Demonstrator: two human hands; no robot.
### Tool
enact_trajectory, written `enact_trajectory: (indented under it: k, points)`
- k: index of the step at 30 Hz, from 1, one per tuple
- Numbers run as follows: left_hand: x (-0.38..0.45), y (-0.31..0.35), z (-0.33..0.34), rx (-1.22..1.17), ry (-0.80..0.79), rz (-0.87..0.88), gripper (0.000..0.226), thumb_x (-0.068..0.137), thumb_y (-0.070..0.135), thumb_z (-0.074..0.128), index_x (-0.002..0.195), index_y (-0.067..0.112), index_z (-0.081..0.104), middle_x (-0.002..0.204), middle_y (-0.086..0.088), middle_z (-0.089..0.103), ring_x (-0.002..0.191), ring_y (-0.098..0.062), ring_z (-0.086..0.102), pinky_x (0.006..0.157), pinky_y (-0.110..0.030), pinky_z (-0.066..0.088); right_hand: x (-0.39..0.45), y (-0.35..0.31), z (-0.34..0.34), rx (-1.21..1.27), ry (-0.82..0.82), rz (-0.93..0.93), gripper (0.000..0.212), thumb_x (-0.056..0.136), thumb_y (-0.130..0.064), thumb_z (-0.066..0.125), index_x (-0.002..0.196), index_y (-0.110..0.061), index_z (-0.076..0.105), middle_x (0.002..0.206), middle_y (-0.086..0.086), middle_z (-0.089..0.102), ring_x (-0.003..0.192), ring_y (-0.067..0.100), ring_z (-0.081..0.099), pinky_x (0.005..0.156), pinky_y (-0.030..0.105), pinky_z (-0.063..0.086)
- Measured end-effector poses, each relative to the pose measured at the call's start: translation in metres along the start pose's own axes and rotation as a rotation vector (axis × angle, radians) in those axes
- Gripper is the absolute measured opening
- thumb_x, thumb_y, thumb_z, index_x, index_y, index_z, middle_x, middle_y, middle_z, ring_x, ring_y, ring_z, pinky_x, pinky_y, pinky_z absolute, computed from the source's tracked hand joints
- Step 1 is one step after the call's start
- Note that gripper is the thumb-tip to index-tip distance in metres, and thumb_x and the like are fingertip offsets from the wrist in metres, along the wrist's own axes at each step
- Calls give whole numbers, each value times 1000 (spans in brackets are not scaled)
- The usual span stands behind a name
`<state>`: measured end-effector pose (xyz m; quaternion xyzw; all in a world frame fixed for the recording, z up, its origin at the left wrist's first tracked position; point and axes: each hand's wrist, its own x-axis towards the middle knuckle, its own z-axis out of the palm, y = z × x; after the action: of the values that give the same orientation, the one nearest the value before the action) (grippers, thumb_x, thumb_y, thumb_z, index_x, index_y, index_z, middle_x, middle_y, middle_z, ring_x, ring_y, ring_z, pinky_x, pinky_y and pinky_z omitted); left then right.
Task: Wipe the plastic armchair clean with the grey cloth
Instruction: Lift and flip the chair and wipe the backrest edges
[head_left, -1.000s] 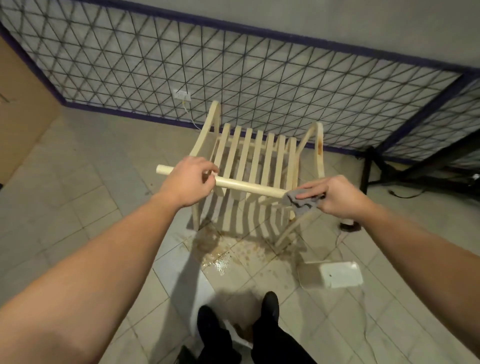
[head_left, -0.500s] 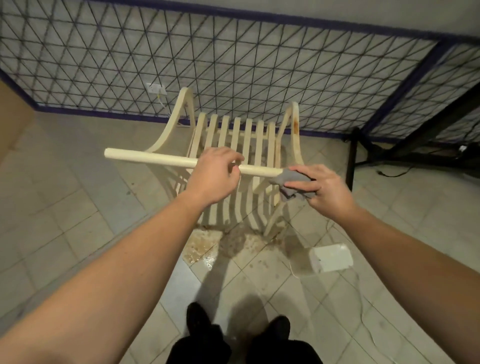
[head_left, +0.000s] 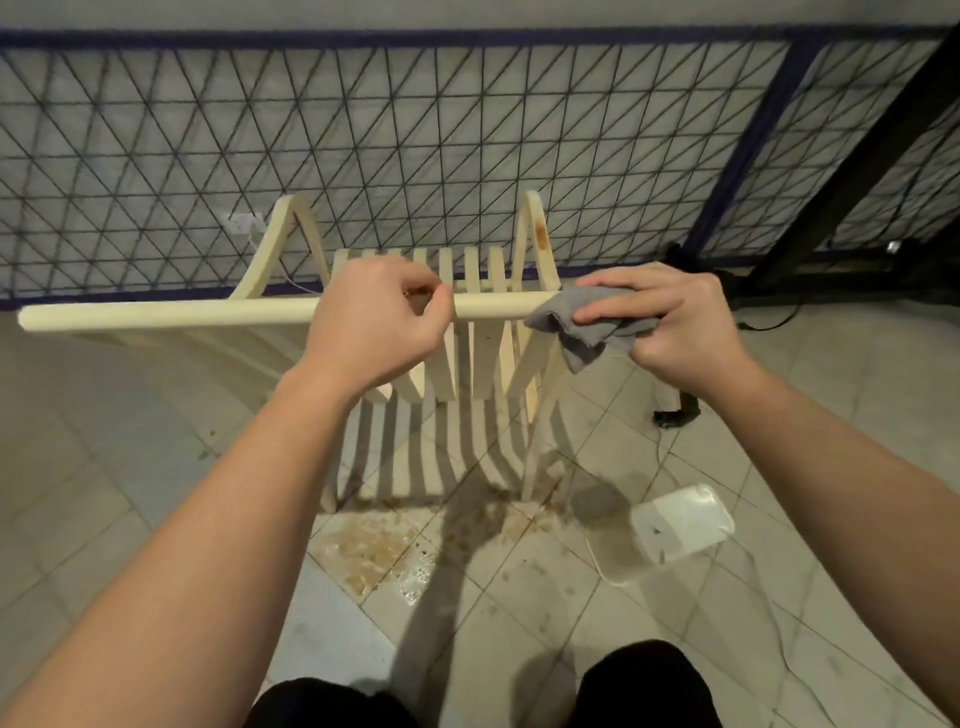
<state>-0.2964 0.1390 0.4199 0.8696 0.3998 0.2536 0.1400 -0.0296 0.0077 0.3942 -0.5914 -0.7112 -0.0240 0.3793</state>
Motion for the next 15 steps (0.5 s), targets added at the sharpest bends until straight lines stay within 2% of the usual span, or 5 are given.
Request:
enact_trajectory:
  k: [2, 7, 9, 12, 15]
  points:
    - [0, -1, -5, -34, -34, 1, 25, 92, 33, 55, 83, 21, 76, 70, 2, 68, 67, -18, 59, 61, -34, 50, -5, 4, 4, -27, 44, -54, 35, 73, 4, 82, 100, -19, 79, 115, 1, 72, 103, 19, 67, 91, 42, 52]
    - [0, -9, -13, -72, -115, 18, 21, 91, 36, 59, 97, 32, 79, 70, 2, 70, 67, -18, 63, 62, -30, 51, -20, 7, 22, -90, 252, -143, 21, 83, -13, 81, 104, -14, 77, 116, 4, 70, 102, 23, 66, 93, 31, 50]
    - [1, -11, -15, -67, -123, 30, 20, 92, 36, 61, 99, 33, 79, 67, 2, 69, 63, -13, 60, 56, -21, 45, -25, 8, 26, -105, 319, -141, 21, 82, -9, 81, 102, -15, 77, 115, 2, 69, 100, 21, 66, 92, 31, 51]
    - [-1, -9, -17, -87, -136, 39, 19, 94, 33, 61, 99, 31, 79, 62, 3, 67, 48, -3, 55, 44, -9, 39, -33, 12, 22, -128, 380, -64, 32, 78, 4, 79, 102, -16, 77, 114, 1, 70, 102, 17, 67, 94, 31, 53]
    - [-6, -6, -20, -107, -145, 34, 18, 94, 35, 61, 101, 33, 78, 67, 3, 69, 45, -3, 57, 40, -11, 40, -43, 8, 11, -133, 399, 81, 47, 71, 14, 71, 108, -14, 76, 113, 1, 71, 107, 11, 66, 99, 22, 49]
